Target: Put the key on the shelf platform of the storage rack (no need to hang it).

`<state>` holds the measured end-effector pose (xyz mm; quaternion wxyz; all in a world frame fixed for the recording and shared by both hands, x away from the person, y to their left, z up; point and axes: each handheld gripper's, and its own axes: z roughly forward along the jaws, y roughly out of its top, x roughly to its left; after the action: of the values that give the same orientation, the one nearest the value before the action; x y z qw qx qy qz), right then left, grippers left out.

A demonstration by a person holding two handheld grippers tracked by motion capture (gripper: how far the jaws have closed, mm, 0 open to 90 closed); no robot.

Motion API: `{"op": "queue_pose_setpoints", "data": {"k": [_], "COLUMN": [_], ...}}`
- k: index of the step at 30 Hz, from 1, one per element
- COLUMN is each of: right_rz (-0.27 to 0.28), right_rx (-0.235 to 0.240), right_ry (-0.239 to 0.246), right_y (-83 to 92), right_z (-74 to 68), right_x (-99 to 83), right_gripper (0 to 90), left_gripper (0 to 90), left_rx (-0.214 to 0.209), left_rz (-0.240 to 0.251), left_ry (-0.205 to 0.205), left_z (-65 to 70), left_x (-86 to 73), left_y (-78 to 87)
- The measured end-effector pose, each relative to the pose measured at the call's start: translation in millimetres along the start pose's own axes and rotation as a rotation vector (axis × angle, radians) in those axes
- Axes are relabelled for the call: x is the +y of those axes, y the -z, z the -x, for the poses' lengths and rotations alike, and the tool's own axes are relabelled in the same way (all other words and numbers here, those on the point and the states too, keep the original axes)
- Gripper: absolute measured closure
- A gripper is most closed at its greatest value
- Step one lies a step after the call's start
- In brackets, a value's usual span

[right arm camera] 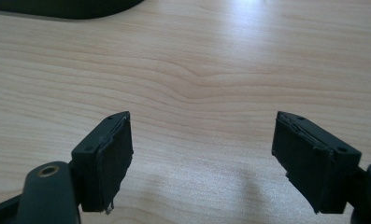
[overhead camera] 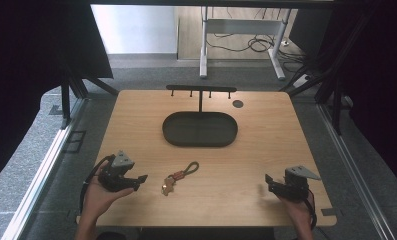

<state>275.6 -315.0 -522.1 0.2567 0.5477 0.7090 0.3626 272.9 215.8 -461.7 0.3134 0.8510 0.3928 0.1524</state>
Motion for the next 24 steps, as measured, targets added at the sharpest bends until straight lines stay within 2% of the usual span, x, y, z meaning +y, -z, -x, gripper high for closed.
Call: {"op": "queue_pose_setpoints", "data": {"k": [6, 10, 13, 17, 19, 22, 24], "right_rz": [0.02, 0.028, 0.028, 0.033, 0.035, 0.031, 0.031], "right_rx": [0.067, 0.085, 0.092, 0.091, 0.096, 0.096, 0.098], "right_ry": [-0.02, -0.024, -0.032, -0.044, -0.052, -0.053, -0.05], "right_y": [5.3, 9.2, 8.5, 6.0, 5.5, 5.5, 6.2], "right_z": [9.4, 21.5, 27.5, 35.6, 36.9, 35.7, 33.5], "right_x": [-1.9, -4.7, -4.5, -4.1, -4.0, -5.4, -6.1], "right_gripper": [24.1, 25.1, 25.5, 25.7, 26.0, 26.6, 26.8], "left_gripper": [33.9, 34.3, 34.3, 34.3, 34.3, 34.3, 34.8], "left_rx": [0.024, 0.035, 0.042, 0.037, 0.033, 0.06, 0.044], "left_rz": [-0.013, -0.02, -0.019, 0.001, -0.002, -0.025, -0.019], "left_ry": [0.047, 0.078, 0.08, 0.056, 0.052, 0.042, 0.034], "left_z": [-1.0, 1.3, 4.3, 12.5, 13.5, 16.1, 18.1], "left_x": [-5.7, -4.2, -0.5, 9.2, 13.7, 18.7, 20.0], "left_y": [-1.6, -4.7, -6.4, -4.4, -4.4, -2.7, 0.6]}}
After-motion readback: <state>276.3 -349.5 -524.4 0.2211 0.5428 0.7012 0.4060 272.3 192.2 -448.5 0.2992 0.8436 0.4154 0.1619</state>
